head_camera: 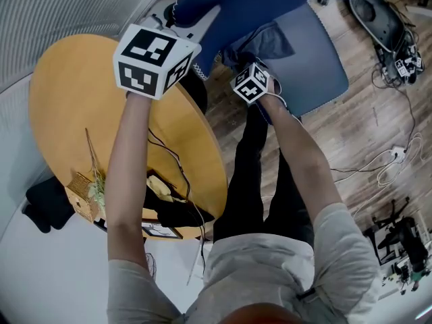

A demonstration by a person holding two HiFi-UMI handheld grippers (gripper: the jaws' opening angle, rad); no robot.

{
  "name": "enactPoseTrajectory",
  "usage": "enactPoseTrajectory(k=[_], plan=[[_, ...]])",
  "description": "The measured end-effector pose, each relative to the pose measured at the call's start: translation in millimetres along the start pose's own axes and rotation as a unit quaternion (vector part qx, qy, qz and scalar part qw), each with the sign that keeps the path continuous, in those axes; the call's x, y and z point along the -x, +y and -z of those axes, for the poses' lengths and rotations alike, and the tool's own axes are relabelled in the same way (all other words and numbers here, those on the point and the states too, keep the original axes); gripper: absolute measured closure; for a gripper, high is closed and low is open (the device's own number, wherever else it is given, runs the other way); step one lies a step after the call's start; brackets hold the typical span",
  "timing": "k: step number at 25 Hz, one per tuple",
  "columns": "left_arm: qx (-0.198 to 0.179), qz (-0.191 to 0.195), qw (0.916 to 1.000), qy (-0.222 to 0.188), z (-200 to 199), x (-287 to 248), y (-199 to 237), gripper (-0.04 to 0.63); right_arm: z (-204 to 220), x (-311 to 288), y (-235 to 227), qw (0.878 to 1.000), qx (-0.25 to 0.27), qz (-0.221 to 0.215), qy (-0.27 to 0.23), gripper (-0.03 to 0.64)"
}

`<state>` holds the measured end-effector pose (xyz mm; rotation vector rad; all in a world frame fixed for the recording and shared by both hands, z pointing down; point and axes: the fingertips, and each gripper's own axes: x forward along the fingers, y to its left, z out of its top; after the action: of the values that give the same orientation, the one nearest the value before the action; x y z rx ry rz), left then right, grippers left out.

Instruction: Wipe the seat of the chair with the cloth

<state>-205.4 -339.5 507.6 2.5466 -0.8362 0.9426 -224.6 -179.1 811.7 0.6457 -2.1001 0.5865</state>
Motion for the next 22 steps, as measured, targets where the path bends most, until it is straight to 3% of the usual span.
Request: enactPoseTrajectory(k=[3,6,9,14,22], plan=[[0.001,0.000,1.0000,0.000,0.3,-0.3,0.0,0.474,7.6,-2.2,29.4,0.996,0.072,-0.048,0.014,0.563],[0.001,-0.001,1.0000,-0.001,0.0,-0.1,0.7,0.472,37.1,-1.0,62.1,0.973,0.189,-0.121,0.052,0.563],[0.003,0.001,1.0000,-0.001,0.7,-0.5,-0.7,0.472,66.3,13.7,73.4,0.953,0.255,-0.153,0.064,0.563],[0.002,-0.001,1.0000,-0.004,-0.6,0.0,-1.0,0.471,79.2,27.0,70.8,0.938,0.294,-0.164,0.080,0.566],[0.001,0.001,1.0000,-0.004,0.1,-1.8,-0.3,0.471,87.6,36.0,60.5,0.934,0.298,-0.172,0.098,0.566]])
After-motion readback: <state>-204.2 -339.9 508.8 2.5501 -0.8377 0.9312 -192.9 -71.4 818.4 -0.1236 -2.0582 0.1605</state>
